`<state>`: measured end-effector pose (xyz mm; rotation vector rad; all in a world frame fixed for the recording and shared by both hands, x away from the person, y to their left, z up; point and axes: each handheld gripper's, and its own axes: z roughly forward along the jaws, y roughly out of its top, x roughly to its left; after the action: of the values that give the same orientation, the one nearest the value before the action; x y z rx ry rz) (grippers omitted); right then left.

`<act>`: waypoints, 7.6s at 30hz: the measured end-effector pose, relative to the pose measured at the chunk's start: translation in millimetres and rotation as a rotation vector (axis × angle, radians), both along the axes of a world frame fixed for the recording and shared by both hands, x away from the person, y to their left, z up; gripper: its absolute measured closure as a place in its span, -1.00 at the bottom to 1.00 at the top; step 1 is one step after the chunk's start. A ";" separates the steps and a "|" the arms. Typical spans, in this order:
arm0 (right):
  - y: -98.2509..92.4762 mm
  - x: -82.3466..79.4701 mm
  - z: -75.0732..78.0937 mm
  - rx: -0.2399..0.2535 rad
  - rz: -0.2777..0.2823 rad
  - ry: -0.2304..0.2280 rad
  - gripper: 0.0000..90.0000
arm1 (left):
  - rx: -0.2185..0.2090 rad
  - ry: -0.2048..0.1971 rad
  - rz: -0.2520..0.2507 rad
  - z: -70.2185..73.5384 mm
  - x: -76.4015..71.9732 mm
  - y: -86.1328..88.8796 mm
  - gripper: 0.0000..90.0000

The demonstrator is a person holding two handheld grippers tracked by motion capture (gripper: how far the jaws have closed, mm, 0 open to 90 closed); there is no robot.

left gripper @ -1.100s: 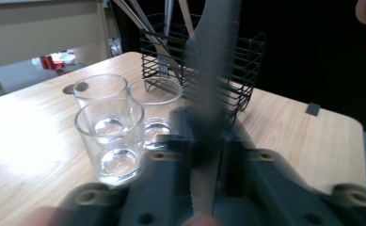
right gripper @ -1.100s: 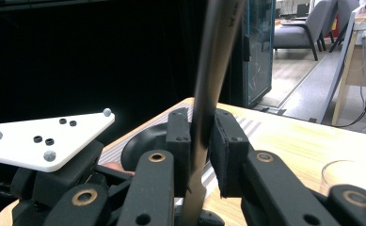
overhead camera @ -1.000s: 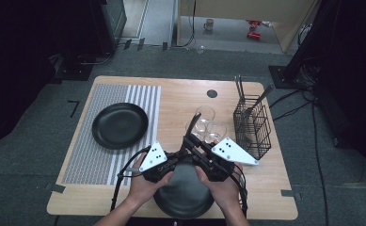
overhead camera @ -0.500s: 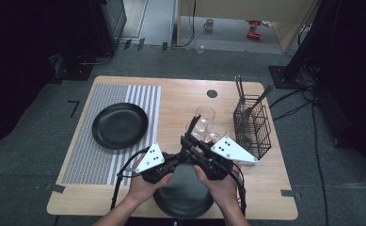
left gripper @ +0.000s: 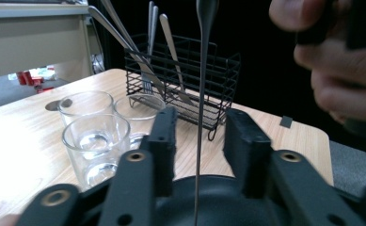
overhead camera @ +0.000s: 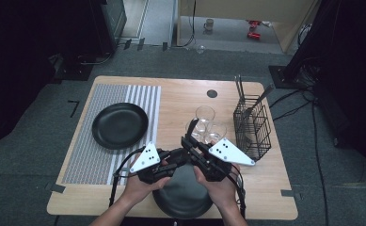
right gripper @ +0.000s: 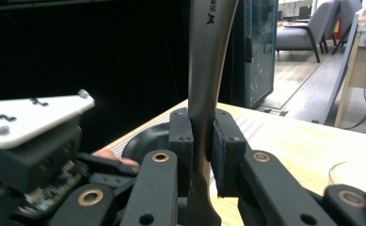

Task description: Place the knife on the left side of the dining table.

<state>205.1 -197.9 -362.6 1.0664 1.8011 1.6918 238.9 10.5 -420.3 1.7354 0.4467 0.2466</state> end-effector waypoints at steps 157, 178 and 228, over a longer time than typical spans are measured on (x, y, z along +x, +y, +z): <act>-81.0 -14.2 -89.7 -0.189 -0.237 0.179 -1.00 | -0.065 -0.037 0.283 64.6 11.9 84.4 0.90; -127.2 -17.2 -132.3 -0.202 -0.318 0.273 -1.00 | -0.050 -0.051 0.332 43.7 21.8 82.8 0.90; -169.9 -14.5 -161.7 -0.289 -0.392 0.466 -1.00 | -0.038 -0.033 0.375 30.3 19.2 96.6 0.89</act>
<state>190.6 -367.8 -524.3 1.6425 1.8646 0.9733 258.1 107.1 -390.1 1.5994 0.7473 0.5308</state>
